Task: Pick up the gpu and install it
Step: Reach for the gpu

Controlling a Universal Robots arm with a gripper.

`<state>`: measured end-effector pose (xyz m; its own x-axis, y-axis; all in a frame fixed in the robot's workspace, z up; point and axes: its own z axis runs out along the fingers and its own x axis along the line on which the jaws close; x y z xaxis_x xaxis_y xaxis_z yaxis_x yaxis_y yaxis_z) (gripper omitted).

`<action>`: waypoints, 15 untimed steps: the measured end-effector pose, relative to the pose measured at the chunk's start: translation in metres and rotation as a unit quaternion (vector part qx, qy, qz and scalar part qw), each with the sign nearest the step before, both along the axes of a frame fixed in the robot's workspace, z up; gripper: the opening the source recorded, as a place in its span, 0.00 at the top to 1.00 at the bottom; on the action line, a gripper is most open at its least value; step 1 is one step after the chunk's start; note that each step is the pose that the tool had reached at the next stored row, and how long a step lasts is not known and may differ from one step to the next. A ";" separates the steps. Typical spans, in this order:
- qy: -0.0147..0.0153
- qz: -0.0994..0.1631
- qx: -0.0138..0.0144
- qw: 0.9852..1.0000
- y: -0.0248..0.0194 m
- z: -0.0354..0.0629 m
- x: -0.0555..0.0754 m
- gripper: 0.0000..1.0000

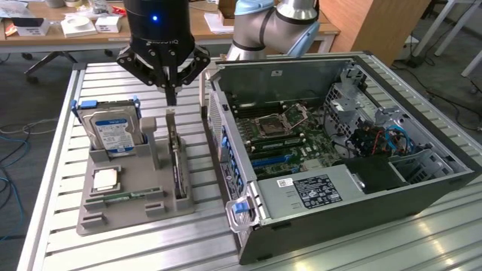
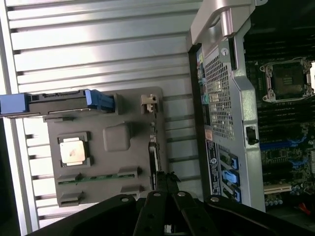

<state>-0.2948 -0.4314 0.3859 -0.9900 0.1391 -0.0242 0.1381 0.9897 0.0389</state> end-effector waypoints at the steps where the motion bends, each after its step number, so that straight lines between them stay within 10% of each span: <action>1: 0.000 0.000 0.000 1.000 -0.0018 0.0000 0.000 0.90; 15: 0.000 0.000 -0.001 1.000 -0.0085 -0.0003 -0.012 0.90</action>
<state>-0.3065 -0.4399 0.3856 -0.9900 0.1389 -0.0244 0.1380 0.9898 0.0369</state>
